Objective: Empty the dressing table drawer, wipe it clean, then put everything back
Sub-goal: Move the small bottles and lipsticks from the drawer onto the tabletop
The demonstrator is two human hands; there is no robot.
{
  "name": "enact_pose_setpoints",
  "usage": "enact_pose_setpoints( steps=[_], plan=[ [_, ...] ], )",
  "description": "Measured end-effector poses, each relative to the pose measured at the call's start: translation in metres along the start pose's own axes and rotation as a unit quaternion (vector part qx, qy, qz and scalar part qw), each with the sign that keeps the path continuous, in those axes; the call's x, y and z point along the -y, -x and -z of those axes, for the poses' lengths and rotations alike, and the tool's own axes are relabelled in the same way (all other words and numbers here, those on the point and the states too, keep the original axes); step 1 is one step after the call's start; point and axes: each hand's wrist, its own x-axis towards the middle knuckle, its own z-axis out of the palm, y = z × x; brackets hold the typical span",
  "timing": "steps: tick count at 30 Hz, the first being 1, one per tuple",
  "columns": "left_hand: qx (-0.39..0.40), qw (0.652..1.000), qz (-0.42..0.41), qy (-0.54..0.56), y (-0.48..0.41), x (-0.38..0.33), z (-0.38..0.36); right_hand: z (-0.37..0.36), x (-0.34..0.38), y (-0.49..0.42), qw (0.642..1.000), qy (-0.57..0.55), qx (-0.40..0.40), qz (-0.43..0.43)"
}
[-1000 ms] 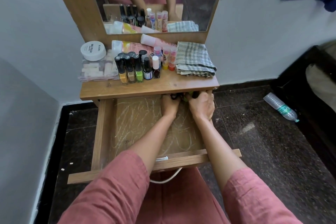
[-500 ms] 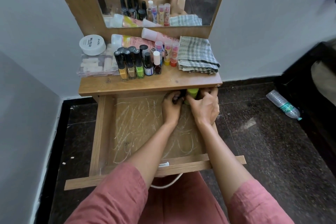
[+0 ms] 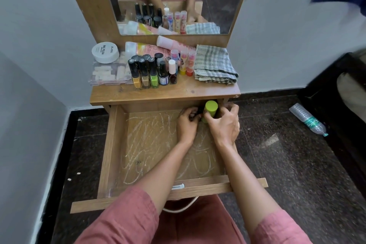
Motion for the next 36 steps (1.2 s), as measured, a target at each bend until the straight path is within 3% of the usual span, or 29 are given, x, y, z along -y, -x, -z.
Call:
enact_pose_setpoints(
  steps=[9, 15, 22, 30, 36],
  plan=[
    [0.058, 0.998, -0.027, -0.030, 0.000, -0.007, 0.024, 0.020, -0.011, 0.004, 0.996, -0.043, 0.067, 0.039],
    [0.070, 0.993, -0.092, -0.026, 0.014, -0.028, 0.051, 0.039, -0.012, 0.016, 0.990, -0.072, 0.082, 0.085],
    [0.093, 0.975, -0.201, -0.029, 0.022, -0.081, 0.084, 0.076, 0.026, 0.021, 0.970, -0.185, 0.089, 0.127],
    [0.033, 0.949, -0.285, -0.133, -0.011, -0.130, 0.111, 0.087, 0.078, -0.004, 0.961, -0.191, 0.078, 0.183],
    [0.040, 0.930, -0.307, -0.198, -0.034, -0.135, 0.113, 0.067, 0.097, -0.025, 0.964, -0.174, 0.081, 0.183]
  ],
)
